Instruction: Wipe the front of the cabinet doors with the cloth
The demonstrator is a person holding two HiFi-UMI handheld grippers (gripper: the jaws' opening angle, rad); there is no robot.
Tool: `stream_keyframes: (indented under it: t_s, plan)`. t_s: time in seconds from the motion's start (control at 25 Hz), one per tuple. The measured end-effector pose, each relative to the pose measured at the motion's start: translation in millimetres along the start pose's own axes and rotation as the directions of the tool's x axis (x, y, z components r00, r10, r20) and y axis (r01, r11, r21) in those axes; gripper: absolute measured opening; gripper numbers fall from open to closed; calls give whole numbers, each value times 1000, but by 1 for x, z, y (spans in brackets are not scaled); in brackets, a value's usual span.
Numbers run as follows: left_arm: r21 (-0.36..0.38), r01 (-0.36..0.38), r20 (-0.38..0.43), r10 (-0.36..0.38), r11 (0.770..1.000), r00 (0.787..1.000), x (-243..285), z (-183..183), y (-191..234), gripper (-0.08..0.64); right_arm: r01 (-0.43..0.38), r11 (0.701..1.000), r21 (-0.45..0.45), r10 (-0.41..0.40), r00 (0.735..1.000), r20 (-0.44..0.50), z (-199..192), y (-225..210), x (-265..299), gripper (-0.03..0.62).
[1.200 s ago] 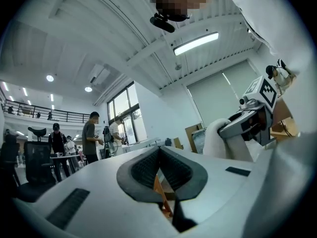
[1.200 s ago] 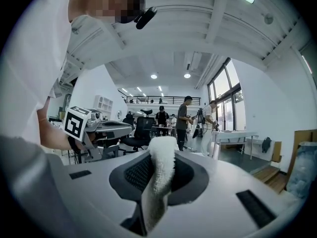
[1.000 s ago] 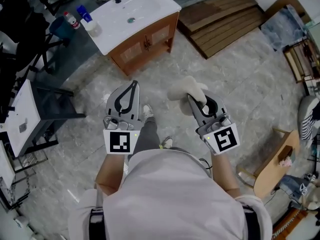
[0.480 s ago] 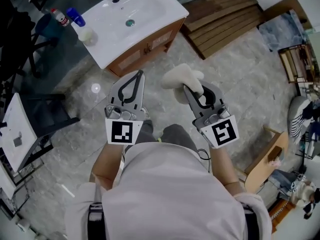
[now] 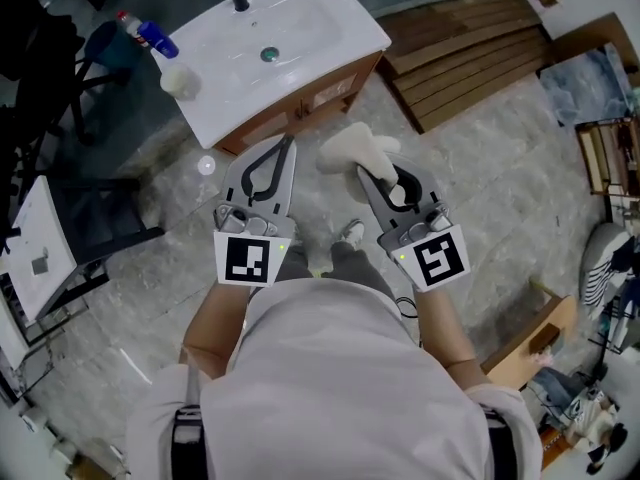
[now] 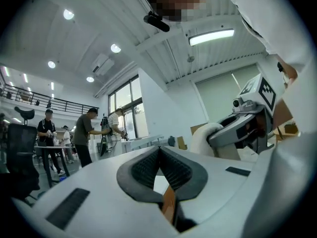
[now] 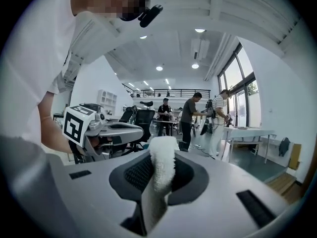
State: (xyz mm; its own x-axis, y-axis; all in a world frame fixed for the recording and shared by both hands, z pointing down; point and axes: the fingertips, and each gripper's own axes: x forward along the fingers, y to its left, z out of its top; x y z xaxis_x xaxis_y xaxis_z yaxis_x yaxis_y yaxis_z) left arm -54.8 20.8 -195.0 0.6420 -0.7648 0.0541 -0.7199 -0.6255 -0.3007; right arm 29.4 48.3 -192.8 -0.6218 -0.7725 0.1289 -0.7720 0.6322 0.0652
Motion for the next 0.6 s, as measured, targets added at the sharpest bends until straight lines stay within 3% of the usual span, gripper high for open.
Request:
stream_keyframes:
  t_s: [0.24, 0.4, 0.6]
  plan:
    - [-2, -61, -86, 61, 998, 994, 38, -48, 1, 18, -85, 996, -15, 85, 996, -30, -48, -39, 39, 75]
    - [14, -95, -107, 96, 995, 990, 61, -111, -1, 18, -115, 993, -34, 111, 990, -84, -112, -57, 72, 75]
    - [57, -72, -123, 78, 996, 989, 75, -197, -15, 18, -129, 989, -74, 118, 983, -138, -199, -63, 102, 75]
